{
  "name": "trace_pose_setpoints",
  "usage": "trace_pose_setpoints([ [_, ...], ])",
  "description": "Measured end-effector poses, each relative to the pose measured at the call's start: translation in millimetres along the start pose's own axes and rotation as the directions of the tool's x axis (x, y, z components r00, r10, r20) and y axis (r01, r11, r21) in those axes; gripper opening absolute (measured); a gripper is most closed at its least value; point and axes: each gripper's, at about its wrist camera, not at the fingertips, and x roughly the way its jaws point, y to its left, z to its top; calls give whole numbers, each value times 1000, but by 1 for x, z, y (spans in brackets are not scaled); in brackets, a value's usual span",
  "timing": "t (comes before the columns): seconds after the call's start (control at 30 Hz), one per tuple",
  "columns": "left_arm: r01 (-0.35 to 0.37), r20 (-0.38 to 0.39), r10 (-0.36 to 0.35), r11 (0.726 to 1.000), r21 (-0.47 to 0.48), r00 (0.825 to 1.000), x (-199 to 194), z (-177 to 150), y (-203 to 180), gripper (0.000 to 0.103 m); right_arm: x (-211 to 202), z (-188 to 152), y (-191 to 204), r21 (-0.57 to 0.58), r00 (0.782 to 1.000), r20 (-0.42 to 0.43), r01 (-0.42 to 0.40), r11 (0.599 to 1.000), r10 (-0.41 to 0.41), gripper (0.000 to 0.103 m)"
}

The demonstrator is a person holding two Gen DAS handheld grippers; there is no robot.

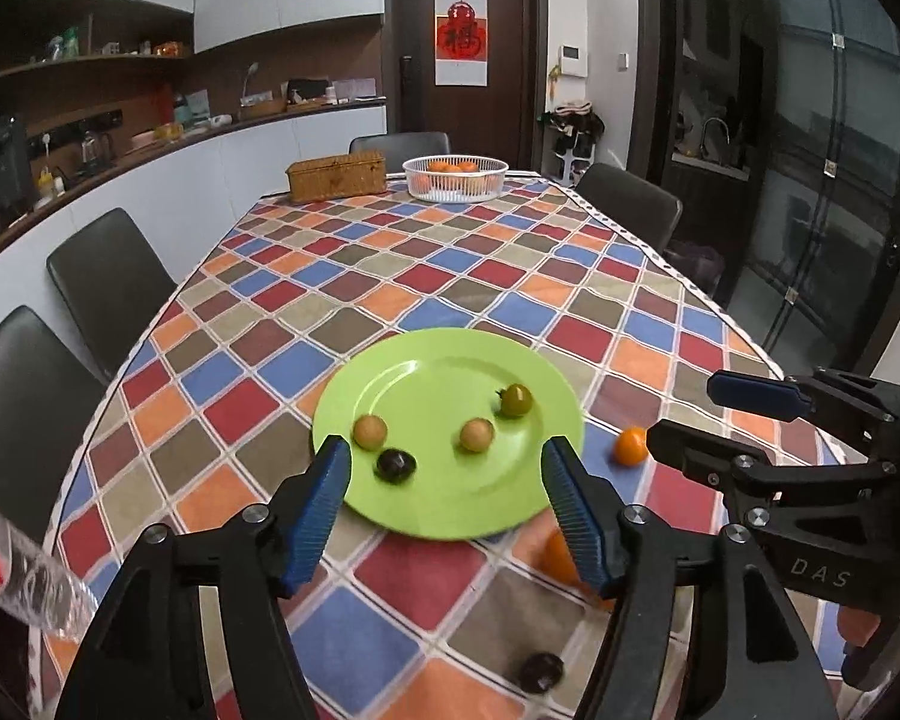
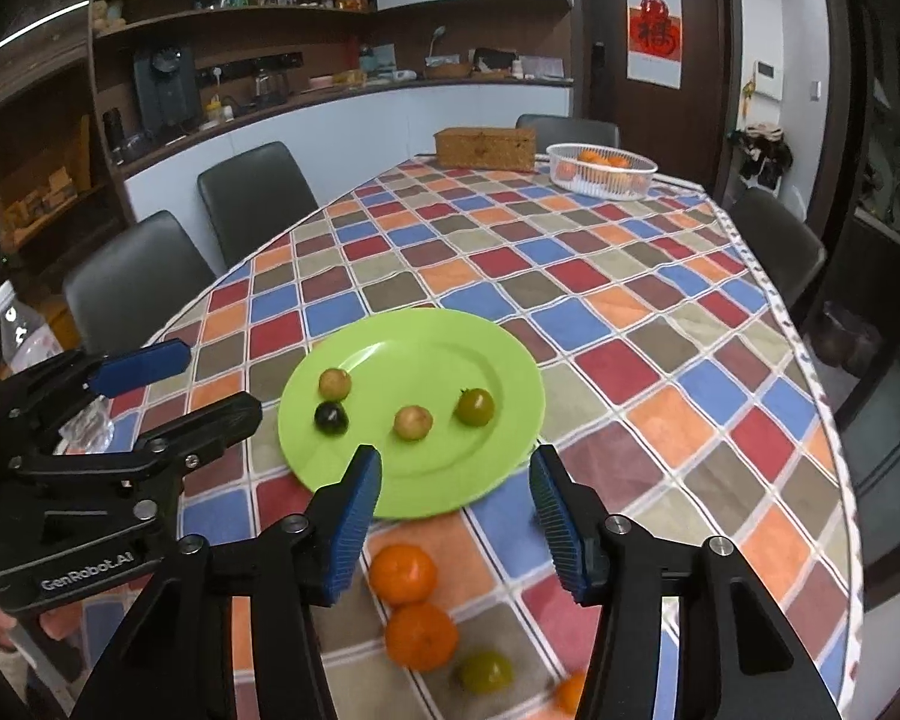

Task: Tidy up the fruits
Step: 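Move both open tools back toward the remaining plum and tangerines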

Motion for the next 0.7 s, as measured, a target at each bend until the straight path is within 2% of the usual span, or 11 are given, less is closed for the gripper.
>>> trace_pose_setpoints([
  [0.23,-3,10,3,1000,-20,1000,-27,-21,-11,72,-31,-27,3,-9,999,25,32,999,-32,58],
  [0.4,-35,23,35,999,-28,999,-45,-35,-16,74,-46,-42,3,6,999,32,39,999,-39,58],
  [0.57,-50,46,52,998,-45,998,-64,-51,-20,81,-62,-57,2,26,998,53,39,999,-41,58],
  [0.63,-51,38,52,998,-40,998,-66,-58,-23,85,-67,-62,2,32,997,59,47,998,-49,58],
  [0.7,-45,29,46,998,-42,999,-68,-65,-26,85,-72,-68,1,37,996,63,57,998,-59,58],
])
